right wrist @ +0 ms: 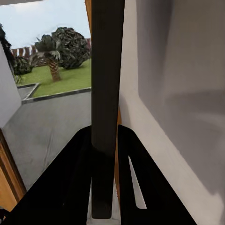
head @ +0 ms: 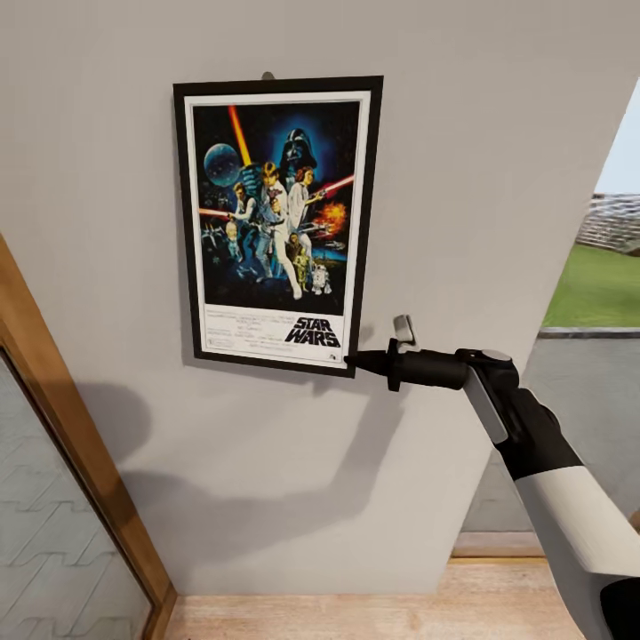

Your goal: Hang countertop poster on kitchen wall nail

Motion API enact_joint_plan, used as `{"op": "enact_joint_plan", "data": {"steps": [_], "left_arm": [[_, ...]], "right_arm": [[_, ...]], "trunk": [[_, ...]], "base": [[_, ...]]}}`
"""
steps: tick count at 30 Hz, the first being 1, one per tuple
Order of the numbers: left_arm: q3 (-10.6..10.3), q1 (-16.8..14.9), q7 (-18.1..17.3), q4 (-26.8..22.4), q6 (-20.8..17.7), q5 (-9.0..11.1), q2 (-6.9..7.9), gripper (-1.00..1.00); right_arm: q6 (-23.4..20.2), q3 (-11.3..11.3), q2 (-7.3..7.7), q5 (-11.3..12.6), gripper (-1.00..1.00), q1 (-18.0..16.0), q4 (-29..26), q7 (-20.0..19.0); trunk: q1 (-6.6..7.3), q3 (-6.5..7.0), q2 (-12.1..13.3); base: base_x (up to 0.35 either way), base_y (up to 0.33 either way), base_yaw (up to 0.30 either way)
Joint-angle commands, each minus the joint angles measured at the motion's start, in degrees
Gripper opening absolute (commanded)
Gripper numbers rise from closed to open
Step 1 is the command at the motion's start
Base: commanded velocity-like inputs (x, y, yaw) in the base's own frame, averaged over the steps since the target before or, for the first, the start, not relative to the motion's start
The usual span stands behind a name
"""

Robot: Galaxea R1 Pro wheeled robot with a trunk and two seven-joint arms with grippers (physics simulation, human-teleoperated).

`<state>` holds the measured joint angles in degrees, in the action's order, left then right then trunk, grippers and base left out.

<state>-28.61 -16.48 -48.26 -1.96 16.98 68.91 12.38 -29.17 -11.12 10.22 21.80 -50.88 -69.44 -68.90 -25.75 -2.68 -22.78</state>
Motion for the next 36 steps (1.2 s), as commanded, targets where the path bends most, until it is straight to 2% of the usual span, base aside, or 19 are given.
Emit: {"op": "enact_joint_plan", "data": {"steps": [1,36], "left_arm": [[-0.5,0.0,-0.1,0.0,0.3,0.3,0.01,1.0],[-0.5,0.0,-0.1,0.0,0.3,0.3,0.01,1.0]], "right_arm": [[-0.5,-0.1,0.06,0.5,-1.0,-0.1,0.0,0.1],[-0.8,0.0,-0.1,0.5,-1.0,-0.1,-0.5,0.1]], "trunk": [[-0.04,-0.13,-0.1],[-0.04,-0.13,-0.1]], "base": [[-0.003,0.0,0.0],[0.0,0.0,0.0]]}}
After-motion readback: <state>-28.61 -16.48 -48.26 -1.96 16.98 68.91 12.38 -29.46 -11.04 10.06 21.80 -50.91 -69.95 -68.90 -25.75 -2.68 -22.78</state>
